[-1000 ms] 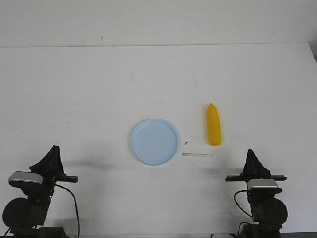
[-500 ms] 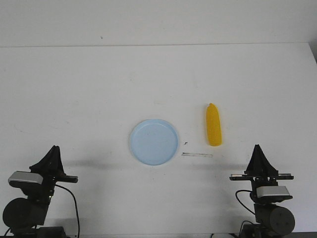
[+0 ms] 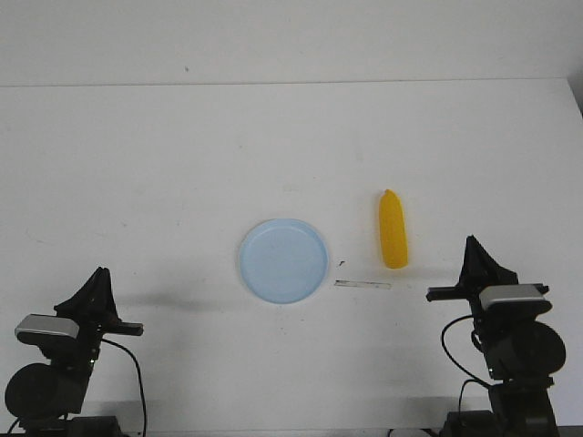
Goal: Place corn on plate with both arms
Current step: 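Move the right gripper over the yellow corn cob, then lower the right gripper and close it around the corn cob, then carry the corn with the right gripper over the plate and lower it, then open the right gripper to release the corn and lift away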
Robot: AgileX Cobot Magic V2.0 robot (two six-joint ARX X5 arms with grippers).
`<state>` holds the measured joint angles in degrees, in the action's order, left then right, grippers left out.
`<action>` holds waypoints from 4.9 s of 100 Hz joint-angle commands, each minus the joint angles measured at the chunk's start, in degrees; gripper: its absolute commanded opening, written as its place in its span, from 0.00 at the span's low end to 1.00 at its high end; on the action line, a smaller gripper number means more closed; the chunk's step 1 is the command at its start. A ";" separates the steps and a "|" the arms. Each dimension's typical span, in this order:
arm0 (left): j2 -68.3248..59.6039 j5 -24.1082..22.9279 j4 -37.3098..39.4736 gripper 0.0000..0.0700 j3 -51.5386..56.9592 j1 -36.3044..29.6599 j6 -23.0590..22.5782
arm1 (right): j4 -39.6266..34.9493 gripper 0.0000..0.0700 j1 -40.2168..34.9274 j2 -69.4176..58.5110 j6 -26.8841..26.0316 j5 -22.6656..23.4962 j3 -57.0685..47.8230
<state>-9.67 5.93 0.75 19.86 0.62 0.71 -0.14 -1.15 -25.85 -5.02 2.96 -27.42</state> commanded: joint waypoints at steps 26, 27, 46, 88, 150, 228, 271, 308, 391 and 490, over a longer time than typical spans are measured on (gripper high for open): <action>0.07 0.04 0.74 0.00 0.44 0.11 -0.70 | -2.99 0.01 -7.67 -21.07 -2.14 -1.40 -10.60; 0.07 0.04 0.74 0.00 0.44 0.11 -0.70 | -3.15 0.01 -7.96 -21.66 -2.62 -1.60 -10.82; 0.07 0.04 0.74 0.00 0.44 0.11 -0.70 | -7.19 0.01 -11.56 -30.82 -9.11 -1.92 -15.45; 0.07 0.04 0.74 0.00 0.44 0.11 -0.70 | -36.52 0.01 -12.41 -54.58 -9.05 -4.50 -39.60; 0.07 0.04 0.74 0.00 0.44 0.11 -0.70 | -46.62 0.78 -12.66 -66.20 -10.23 -4.50 -48.41; 0.07 0.04 0.74 0.00 0.44 0.11 -0.70 | -43.30 0.63 -10.78 -73.81 -10.10 -4.61 -48.30; 0.07 0.04 0.74 0.00 0.44 0.11 -0.70 | -43.98 0.44 -10.88 -75.69 -10.14 -4.42 -48.30; 0.07 0.04 0.72 0.00 0.44 0.11 -0.70 | -43.98 0.44 -11.41 -73.68 -10.10 -4.15 -49.53; 0.07 0.04 0.74 0.00 0.44 0.11 -0.70 | -38.38 0.44 -31.17 -77.16 -11.93 20.92 -51.63; 0.07 0.04 0.72 0.00 0.44 0.11 -0.70 | -36.41 0.65 -31.85 -76.04 -8.72 13.86 -54.97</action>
<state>-9.67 5.93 0.75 19.86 0.62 0.69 -37.01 -32.84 -103.59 -15.40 19.53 -80.86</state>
